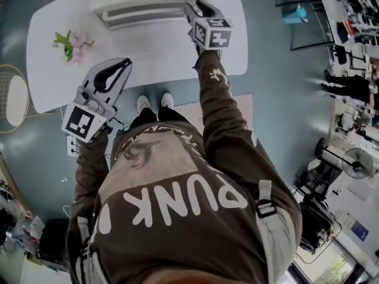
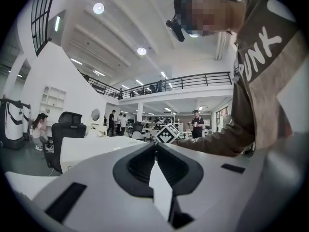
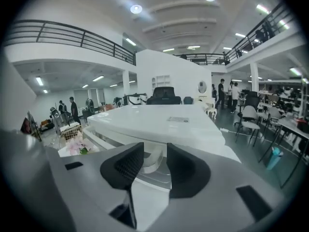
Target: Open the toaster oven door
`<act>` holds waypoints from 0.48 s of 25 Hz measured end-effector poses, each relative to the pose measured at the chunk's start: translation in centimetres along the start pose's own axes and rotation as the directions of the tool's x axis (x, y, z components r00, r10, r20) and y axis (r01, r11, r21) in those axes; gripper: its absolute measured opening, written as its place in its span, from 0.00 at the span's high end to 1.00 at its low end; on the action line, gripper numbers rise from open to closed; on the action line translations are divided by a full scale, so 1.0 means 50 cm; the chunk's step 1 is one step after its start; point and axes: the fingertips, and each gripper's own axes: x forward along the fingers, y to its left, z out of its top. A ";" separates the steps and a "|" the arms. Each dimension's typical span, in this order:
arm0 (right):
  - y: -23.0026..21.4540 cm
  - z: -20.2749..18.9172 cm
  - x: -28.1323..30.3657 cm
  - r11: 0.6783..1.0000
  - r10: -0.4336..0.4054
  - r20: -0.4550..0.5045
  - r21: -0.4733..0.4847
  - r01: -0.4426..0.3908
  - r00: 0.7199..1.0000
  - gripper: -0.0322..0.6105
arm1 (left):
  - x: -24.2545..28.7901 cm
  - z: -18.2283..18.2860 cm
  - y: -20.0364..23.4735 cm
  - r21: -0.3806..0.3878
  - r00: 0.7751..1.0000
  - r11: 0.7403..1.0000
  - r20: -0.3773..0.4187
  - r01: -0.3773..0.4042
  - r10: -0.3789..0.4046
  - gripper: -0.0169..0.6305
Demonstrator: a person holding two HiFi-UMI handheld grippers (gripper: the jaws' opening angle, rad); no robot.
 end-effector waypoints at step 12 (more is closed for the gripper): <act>0.024 -0.044 -0.021 0.996 0.088 -0.031 0.037 -0.087 0.996 0.76 | 0.043 0.003 -0.012 0.003 0.999 0.999 -0.009 0.032 -0.032 0.96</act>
